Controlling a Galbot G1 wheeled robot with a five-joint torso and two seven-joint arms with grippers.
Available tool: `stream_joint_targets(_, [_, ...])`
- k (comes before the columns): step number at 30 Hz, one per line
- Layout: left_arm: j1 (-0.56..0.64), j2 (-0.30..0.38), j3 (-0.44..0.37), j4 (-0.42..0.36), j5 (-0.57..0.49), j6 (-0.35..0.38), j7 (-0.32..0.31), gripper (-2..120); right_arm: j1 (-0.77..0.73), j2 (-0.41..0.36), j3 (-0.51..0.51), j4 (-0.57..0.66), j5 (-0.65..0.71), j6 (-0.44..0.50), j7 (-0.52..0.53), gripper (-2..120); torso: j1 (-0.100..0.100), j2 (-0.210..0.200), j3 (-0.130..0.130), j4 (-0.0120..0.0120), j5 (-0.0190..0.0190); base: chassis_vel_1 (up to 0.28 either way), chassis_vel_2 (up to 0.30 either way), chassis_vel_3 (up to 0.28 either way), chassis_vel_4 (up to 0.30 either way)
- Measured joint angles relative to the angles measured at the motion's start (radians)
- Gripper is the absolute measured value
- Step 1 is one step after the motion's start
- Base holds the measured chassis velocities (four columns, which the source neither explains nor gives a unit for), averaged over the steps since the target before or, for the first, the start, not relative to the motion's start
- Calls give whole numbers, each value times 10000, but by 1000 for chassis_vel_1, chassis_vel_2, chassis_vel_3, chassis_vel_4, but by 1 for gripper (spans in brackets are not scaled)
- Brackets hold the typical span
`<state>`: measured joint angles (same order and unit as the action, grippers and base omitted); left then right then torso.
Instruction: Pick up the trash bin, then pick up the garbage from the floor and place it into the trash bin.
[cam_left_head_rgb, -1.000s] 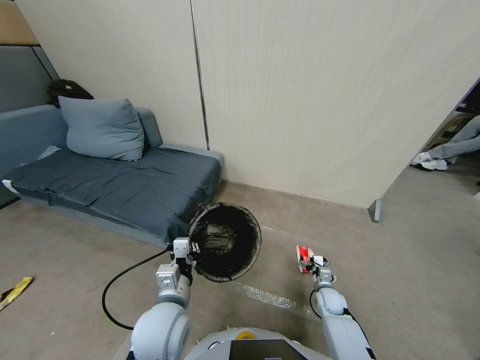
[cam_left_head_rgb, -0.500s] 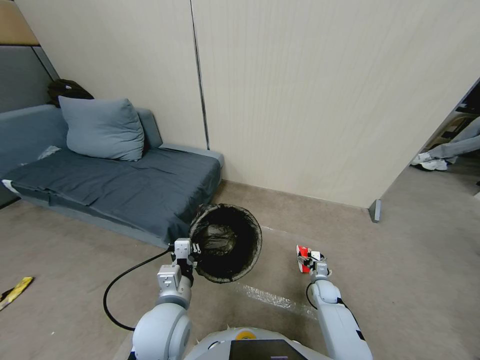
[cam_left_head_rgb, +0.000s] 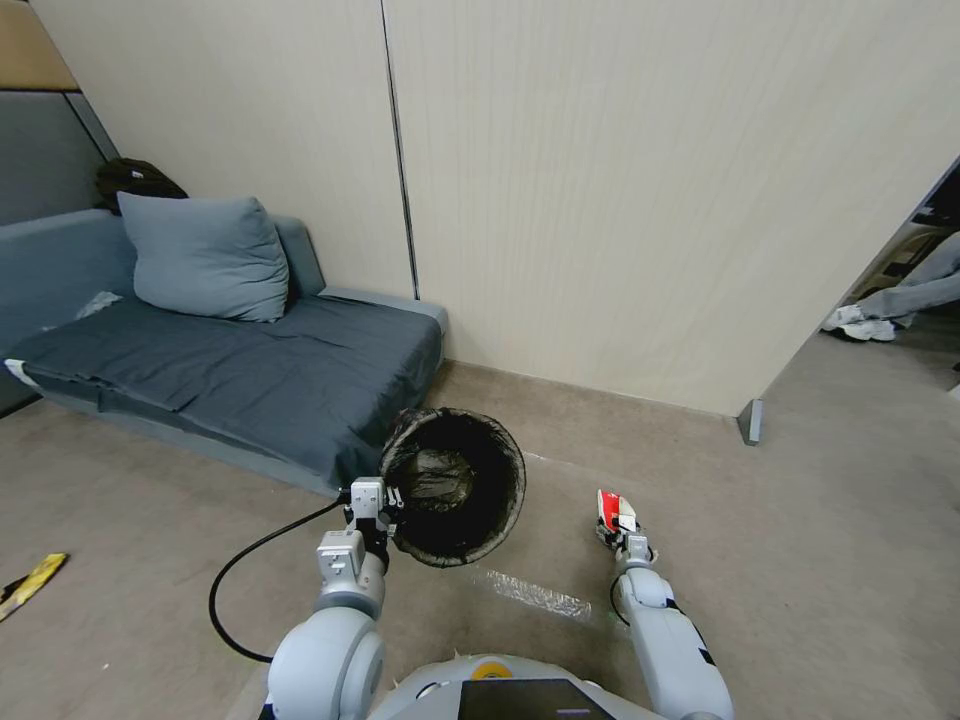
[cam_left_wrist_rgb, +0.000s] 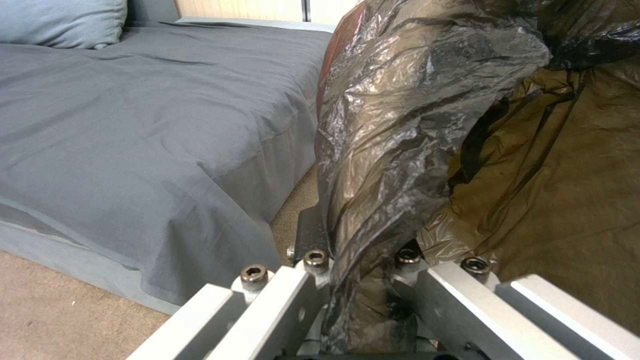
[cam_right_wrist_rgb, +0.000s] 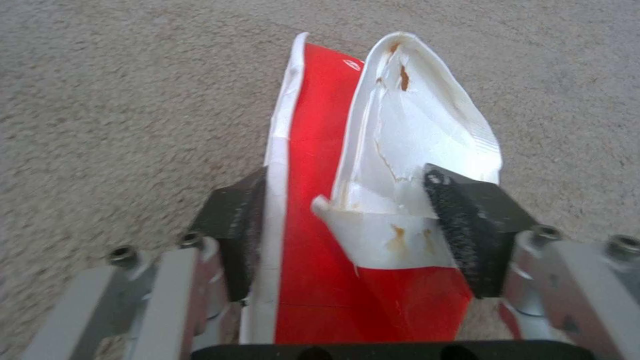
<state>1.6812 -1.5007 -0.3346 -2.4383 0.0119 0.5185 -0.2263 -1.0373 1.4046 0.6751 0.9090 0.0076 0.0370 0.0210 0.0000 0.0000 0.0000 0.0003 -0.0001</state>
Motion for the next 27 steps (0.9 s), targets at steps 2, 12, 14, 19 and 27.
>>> stream_joint_targets(2, [1,-3,7,12,15,-4,-2,1,13,-51,14,-9,47,24,1,39,0,0,0,-3,0,0,0,0,0])
stream_joint_targets(12, [-7,38,24,43,40,-37,-14,1,-45,-99,44,100,170,58,38,4,0,0,0,-3,0,0,0,0,0])
stream_joint_targets(14, [-7,44,24,42,42,-42,-14,1,-49,-100,47,104,174,61,42,3,0,0,0,-3,1,0,0,0,0])
stream_joint_targets(19, [-5,71,27,43,46,-67,-17,1,-96,-118,55,184,189,67,49,0,0,0,0,-3,1,0,0,0,0])
stream_joint_targets(27, [-8,72,35,19,46,-81,-20,1,-152,-134,68,353,196,103,65,0,0,0,0,-4,2,0,0,0,0])
